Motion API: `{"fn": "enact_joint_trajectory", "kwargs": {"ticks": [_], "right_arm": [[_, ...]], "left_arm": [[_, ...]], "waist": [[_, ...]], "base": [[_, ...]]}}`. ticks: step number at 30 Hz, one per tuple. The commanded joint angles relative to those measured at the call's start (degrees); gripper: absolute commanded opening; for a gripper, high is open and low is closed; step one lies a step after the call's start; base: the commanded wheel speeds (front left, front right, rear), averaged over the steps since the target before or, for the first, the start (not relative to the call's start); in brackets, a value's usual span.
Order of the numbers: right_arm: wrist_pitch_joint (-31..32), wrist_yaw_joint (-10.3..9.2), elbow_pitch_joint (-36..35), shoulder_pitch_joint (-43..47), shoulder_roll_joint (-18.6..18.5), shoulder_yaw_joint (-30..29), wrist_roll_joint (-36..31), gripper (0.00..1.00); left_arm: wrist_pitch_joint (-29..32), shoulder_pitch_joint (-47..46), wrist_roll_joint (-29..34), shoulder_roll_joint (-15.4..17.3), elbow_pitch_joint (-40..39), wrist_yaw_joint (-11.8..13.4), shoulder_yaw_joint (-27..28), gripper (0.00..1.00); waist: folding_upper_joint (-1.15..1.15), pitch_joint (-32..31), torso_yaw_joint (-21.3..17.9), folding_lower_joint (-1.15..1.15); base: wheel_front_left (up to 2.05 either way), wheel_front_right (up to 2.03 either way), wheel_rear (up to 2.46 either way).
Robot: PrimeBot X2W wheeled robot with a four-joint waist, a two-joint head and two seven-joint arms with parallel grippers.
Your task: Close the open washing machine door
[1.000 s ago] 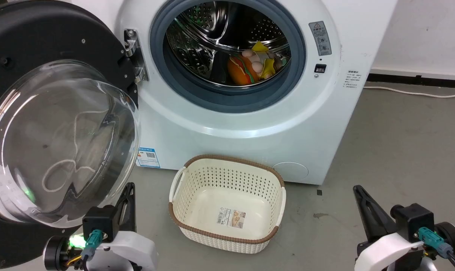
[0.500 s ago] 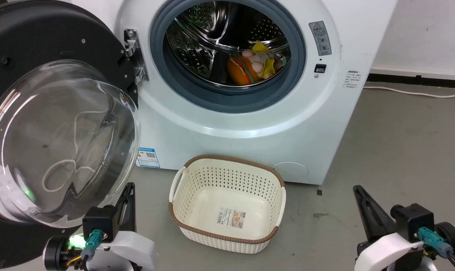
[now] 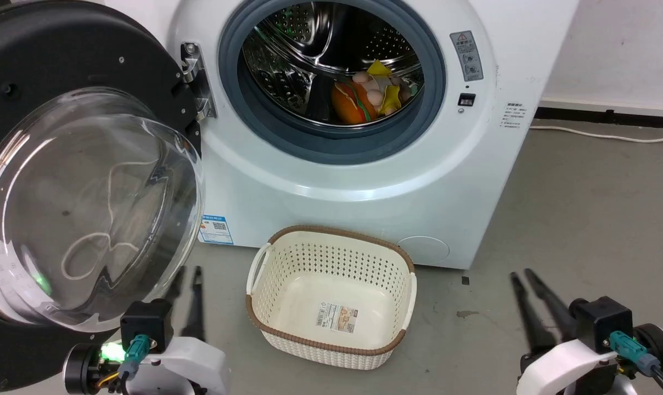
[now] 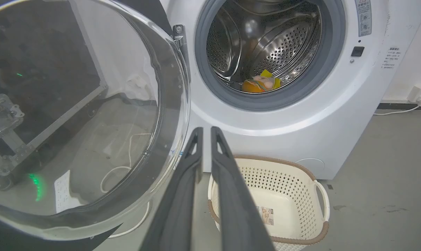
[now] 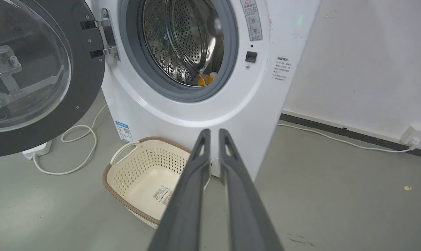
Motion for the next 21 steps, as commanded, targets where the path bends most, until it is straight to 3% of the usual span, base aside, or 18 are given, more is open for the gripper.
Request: {"fn": "enact_joint_trajectory", "kwargs": {"ticks": [1, 21], "right_arm": [[-0.02, 0.00, 0.03, 0.00, 0.00, -0.03, 0.02, 1.00], [-2.22, 0.01, 0.86, -0.26, 0.04, -0.56, 1.15, 1.00]], "left_arm": [[-0.02, -0.01, 0.00, 0.00, 0.02, 0.00, -0.01, 1.00], [-2.22, -0.56, -0.02, 0.11, 0.69, 0.33, -1.05, 1.00]], "waist": [[0.00, 0.01, 0.00, 0.00], [0.00, 0.12, 1.19, 0.00]], "base": [[0.00, 0.00, 0.00], [0.00, 0.00, 0.00]]}}
